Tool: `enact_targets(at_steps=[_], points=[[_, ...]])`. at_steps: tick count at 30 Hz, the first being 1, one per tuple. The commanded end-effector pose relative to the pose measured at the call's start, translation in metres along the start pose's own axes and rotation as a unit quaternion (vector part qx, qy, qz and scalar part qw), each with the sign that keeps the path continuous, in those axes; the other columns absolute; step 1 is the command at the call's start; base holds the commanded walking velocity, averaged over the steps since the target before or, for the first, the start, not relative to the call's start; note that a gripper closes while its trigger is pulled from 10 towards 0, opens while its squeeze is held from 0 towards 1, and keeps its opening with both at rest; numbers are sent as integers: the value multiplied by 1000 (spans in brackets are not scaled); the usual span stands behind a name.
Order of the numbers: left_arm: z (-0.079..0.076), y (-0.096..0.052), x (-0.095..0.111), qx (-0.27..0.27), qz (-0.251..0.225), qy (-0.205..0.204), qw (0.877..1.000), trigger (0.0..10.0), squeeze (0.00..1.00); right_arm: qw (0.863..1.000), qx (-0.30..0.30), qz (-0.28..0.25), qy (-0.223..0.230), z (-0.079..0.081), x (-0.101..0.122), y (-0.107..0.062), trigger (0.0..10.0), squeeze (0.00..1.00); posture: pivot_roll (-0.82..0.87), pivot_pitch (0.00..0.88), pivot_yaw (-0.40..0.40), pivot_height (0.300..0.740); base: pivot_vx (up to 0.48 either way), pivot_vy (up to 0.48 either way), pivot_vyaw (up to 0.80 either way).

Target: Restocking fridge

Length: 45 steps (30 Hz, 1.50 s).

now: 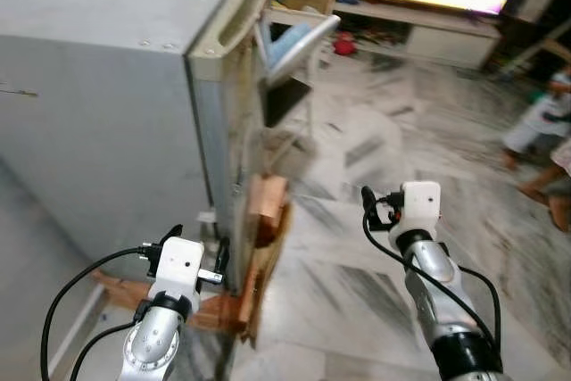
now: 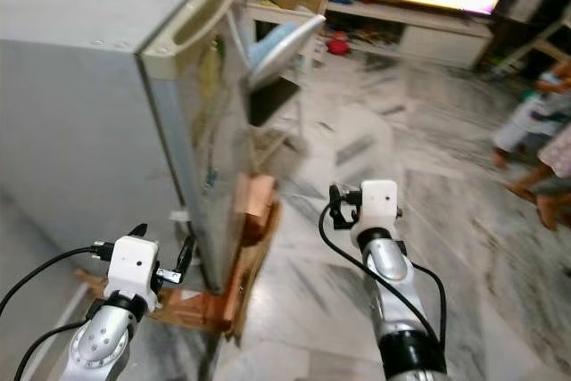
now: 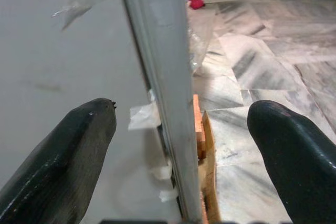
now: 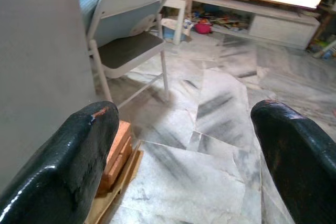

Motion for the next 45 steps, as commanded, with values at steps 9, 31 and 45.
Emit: enact_targets(at_steps=[9,31,45], points=[[13,15,10,18,-20,-8,1000,10000,0,1000,-5,3,-10,-7,1,-1,10000,0,110,0,-66,740,0,0,-800],[24,29,-16,15,61,-64,996,10000,0,1000,7,21,-18,-4,-8,-5,10000,0,93,4,-60,740,0,0,-238],[51,45,-20,51,81,-8,995,10000,0,999,15,27,-24,-2,-9,-2,10000,0,92,0,-70,740,0,0,0]])
Point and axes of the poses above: a point about 5 cm out from each wrist's last joint towards the gripper, its own y axis pointing out of the wrist towards the gripper, its own x axis along the axis of the wrist's last joint, z = x × y, the point moved 3 cm from there along y, pointing out of the wrist towards the gripper, and after that the axes turned 8 degrees about y, right-handed, at the moved point
